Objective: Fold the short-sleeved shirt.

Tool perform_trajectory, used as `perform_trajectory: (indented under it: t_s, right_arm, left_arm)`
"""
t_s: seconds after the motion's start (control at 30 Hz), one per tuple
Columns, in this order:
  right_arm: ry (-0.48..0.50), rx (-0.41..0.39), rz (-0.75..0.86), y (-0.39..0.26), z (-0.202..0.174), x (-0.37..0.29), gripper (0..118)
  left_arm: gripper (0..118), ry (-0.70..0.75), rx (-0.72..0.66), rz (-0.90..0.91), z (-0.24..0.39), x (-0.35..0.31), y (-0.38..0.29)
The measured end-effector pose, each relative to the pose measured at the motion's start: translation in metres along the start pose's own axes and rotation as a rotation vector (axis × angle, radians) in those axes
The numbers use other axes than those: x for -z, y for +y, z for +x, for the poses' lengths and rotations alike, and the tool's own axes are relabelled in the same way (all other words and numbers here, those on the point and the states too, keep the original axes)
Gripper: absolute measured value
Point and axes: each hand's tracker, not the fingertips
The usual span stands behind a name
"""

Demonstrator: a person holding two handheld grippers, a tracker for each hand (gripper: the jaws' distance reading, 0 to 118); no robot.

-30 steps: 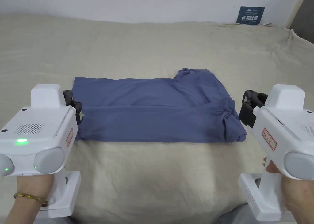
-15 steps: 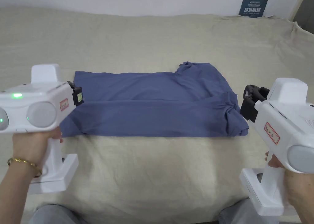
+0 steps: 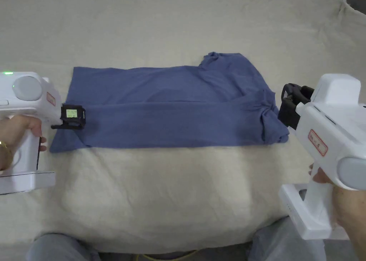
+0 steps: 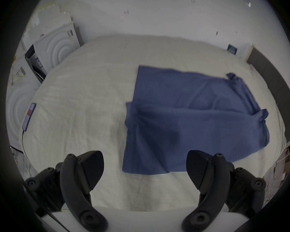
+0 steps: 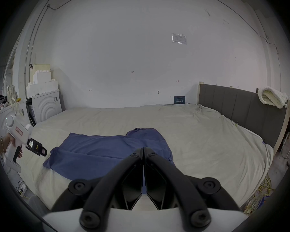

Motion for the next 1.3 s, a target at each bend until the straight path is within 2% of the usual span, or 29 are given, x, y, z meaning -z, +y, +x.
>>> perform_trajectory:
  t_s: [0.13,0.2,0.23,0.37,0.4,0.47,0.5,0.53,0.6,0.63,0.77,0.97,1.07,1.17,1.2,1.27,1.3]
  right_arm:
    - [-0.01,-0.001,-0.018,-0.002,0.0,0.006,0]
    - [-0.016,-0.005,-0.03,-0.003,0.001,0.009,0]
    - [-0.019,-0.006,-0.034,-0.004,0.001,0.011,0]
    - [-0.029,-0.01,-0.057,-0.008,0.001,0.016,0]
    - [-0.029,-0.01,-0.06,-0.009,0.001,0.016,0]
    - [-0.032,-0.011,-0.067,-0.011,0.001,0.016,0]
    - [-0.032,-0.014,-0.071,-0.011,0.0,0.015,0]
    - [-0.032,-0.018,-0.075,-0.012,0.0,0.015,0]
    - [-0.03,-0.019,-0.077,-0.013,0.0,0.015,0]
    - [-0.03,-0.019,-0.078,-0.012,0.0,0.014,0]
    - [-0.027,-0.011,-0.082,-0.007,0.006,0.015,0]
    - [-0.019,0.024,-0.115,0.01,0.015,0.025,0]
    - [-0.027,0.015,-0.182,0.019,0.023,0.041,0]
    - [-0.026,-0.016,-0.392,0.031,0.031,0.071,2]
    - [-0.014,-0.014,-0.442,0.031,0.035,0.081,10]
    - [-0.043,0.003,-0.535,0.029,0.043,0.103,70]
    - [-0.03,0.01,-0.593,0.027,0.045,0.113,93]
  left_arm:
    - [104,0.018,-0.02,-0.067,-0.007,0.031,0.001]
    - [97,-0.001,-0.042,-0.095,-0.009,0.038,-0.001]
    - [83,0.005,-0.042,-0.103,-0.008,0.042,-0.001]
    - [46,-0.028,-0.046,-0.125,-0.005,0.049,-0.007]
    - [46,-0.038,-0.055,-0.116,-0.004,0.048,-0.008]
    - [38,-0.07,-0.062,-0.097,-0.002,0.046,-0.007]
    - [19,-0.094,-0.055,-0.09,0.001,0.046,-0.008]
    - [6,-0.044,-0.037,-0.083,0.008,0.045,-0.008]
    - [4,-0.029,0.049,-0.078,0.013,0.044,-0.01]
    - [3,-0.026,0.048,-0.066,0.014,0.039,-0.01]
    - [3,-0.067,-0.025,0.071,0.007,0.012,-0.013]
    - [3,-0.071,-0.055,0.266,0.006,-0.029,-0.02]
    - [3,-0.071,-0.055,0.295,0.01,-0.037,-0.025]
    - [3,-0.081,-0.074,0.309,0.013,-0.04,-0.03]
    - [3,-0.082,-0.083,0.312,0.013,-0.04,-0.031]
    - [3,-0.086,-0.092,0.311,0.015,-0.039,-0.033]
    - [3,-0.086,-0.095,0.31,0.014,-0.039,-0.034]
